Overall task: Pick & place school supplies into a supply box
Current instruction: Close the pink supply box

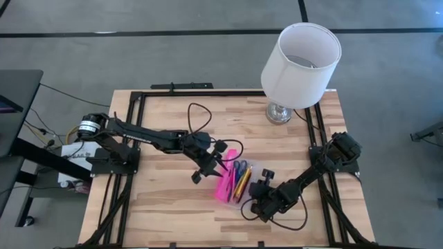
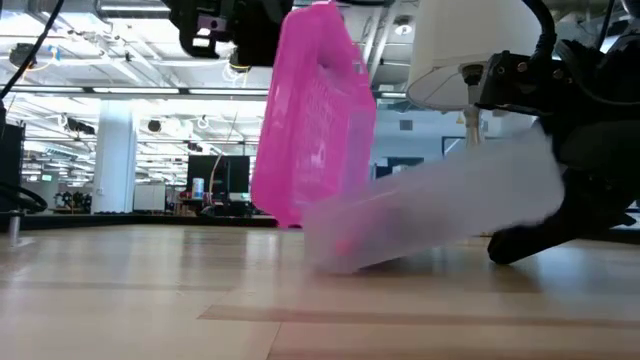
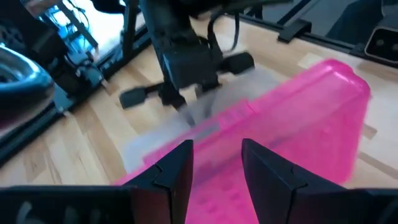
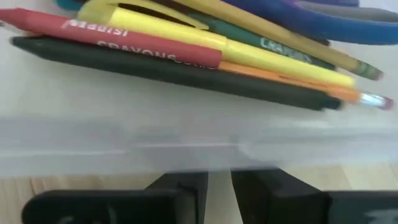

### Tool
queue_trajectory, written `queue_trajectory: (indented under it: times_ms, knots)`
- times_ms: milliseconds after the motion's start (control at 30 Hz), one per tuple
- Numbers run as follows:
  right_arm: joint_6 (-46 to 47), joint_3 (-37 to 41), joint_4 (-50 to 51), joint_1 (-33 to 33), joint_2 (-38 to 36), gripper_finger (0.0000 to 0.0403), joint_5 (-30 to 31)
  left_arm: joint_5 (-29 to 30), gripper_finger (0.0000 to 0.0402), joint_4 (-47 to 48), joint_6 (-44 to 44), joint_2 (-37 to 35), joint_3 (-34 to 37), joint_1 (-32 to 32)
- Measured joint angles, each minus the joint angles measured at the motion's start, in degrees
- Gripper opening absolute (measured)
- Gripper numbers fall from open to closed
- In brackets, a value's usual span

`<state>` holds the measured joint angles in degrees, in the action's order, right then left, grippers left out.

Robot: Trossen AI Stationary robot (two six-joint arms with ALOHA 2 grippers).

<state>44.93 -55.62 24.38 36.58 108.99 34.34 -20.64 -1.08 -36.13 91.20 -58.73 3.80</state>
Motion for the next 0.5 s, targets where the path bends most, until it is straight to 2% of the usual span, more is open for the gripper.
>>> queue_trajectory:
  times_ms: [500]
  knots:
    - [-3.4,0.0,-1.8,-1.1,0.0,0.0063,0.0,-2.2,0.0132,-2.0,-1.0,0.0,-2.5,0.6]
